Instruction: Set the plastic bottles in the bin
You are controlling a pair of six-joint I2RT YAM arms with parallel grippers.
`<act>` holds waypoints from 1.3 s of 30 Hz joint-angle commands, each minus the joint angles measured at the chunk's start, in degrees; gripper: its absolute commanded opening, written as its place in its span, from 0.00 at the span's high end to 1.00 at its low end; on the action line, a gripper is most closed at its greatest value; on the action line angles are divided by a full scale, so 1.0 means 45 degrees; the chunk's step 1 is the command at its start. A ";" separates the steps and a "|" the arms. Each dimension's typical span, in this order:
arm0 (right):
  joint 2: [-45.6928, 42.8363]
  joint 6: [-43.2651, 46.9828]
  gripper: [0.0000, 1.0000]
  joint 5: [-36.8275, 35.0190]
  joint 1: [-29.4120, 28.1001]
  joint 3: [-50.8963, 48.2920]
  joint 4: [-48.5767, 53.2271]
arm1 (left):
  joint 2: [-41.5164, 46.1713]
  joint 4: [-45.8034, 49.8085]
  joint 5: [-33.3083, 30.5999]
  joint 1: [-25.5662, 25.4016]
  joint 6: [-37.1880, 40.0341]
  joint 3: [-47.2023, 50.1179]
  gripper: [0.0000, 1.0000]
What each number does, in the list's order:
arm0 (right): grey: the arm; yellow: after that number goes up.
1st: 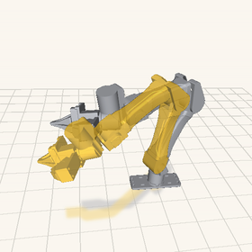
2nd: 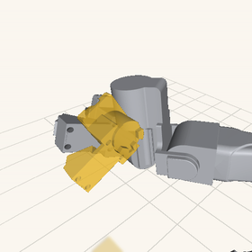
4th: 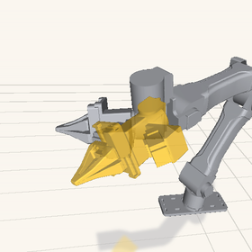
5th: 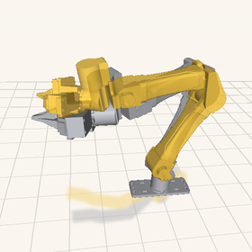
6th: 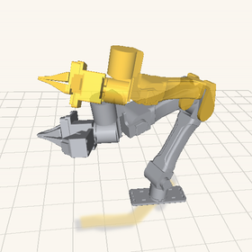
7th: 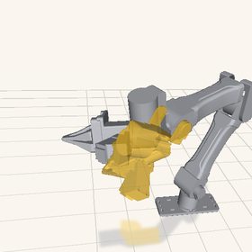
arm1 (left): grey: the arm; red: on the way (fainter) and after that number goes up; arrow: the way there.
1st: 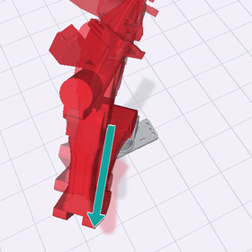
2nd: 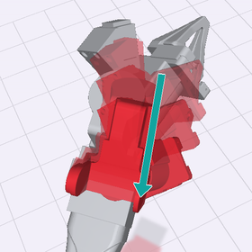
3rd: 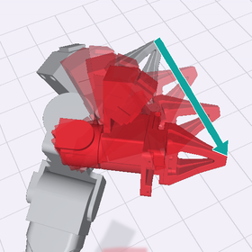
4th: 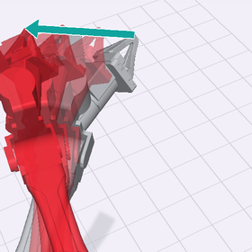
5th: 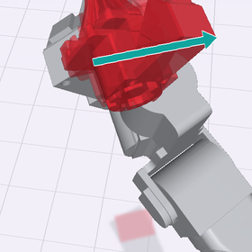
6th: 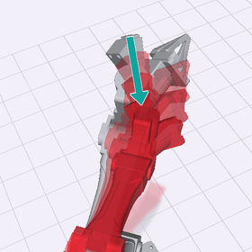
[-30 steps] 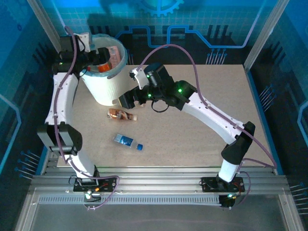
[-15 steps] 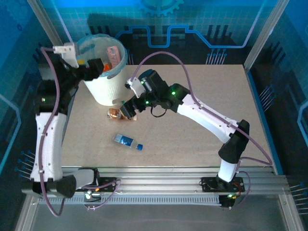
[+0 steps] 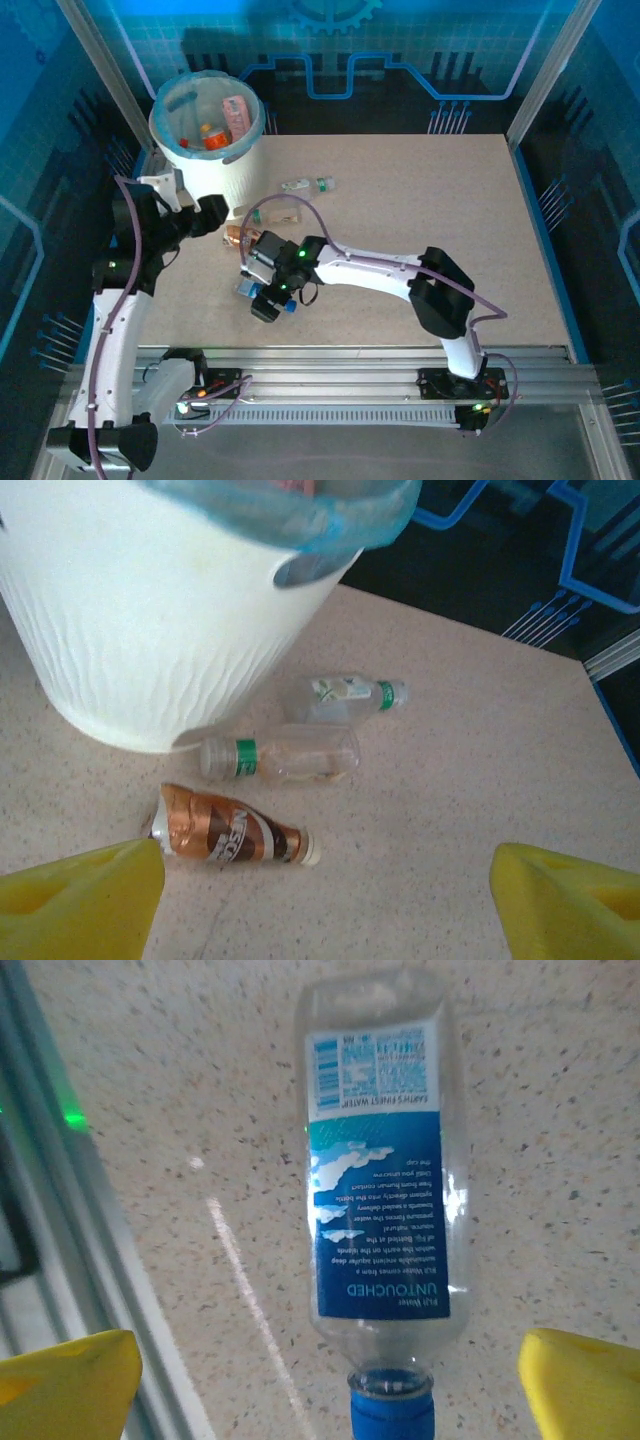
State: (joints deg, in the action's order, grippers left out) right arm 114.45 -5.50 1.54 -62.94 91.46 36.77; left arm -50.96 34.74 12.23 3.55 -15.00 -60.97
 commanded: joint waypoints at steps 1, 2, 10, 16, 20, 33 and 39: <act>0.0559 0.0162 0.03 -0.0823 -0.0175 -0.0056 -0.0399 | 0.0404 0.0122 -0.0141 -0.0086 -0.0337 0.0474 0.15; 0.0733 0.0155 0.03 -0.0852 -0.0183 -0.0071 -0.0397 | 0.0486 0.0121 -0.0176 -0.0086 -0.0329 0.0538 0.15; 0.1381 0.0293 0.16 -0.1120 -0.0203 0.0073 -0.0281 | 0.0485 0.0104 -0.0181 -0.0086 -0.0337 0.0547 0.15; 0.1283 0.0337 0.36 -0.1177 -0.0196 0.0052 -0.0292 | 0.0260 0.0116 -0.0111 -0.0086 -0.0395 0.0294 0.15; 0.1188 0.0259 0.41 -0.1268 -0.0194 -0.0048 -0.0280 | 0.0269 0.0087 -0.0046 -0.0079 -0.0435 0.0253 0.15; 0.1748 -0.0019 0.36 -0.1319 -0.0194 0.0204 -0.0435 | 0.0299 0.0209 0.0011 -0.0086 -0.0494 0.0162 0.15; 0.1460 -0.0021 0.47 -0.1369 -0.0161 0.0005 -0.0435 | 0.0270 0.0259 0.0056 -0.0086 -0.0426 -0.0096 0.15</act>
State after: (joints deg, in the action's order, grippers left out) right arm 121.12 -5.28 -4.16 -63.35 91.50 34.65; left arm -49.91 35.18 11.86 3.55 -16.60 -58.81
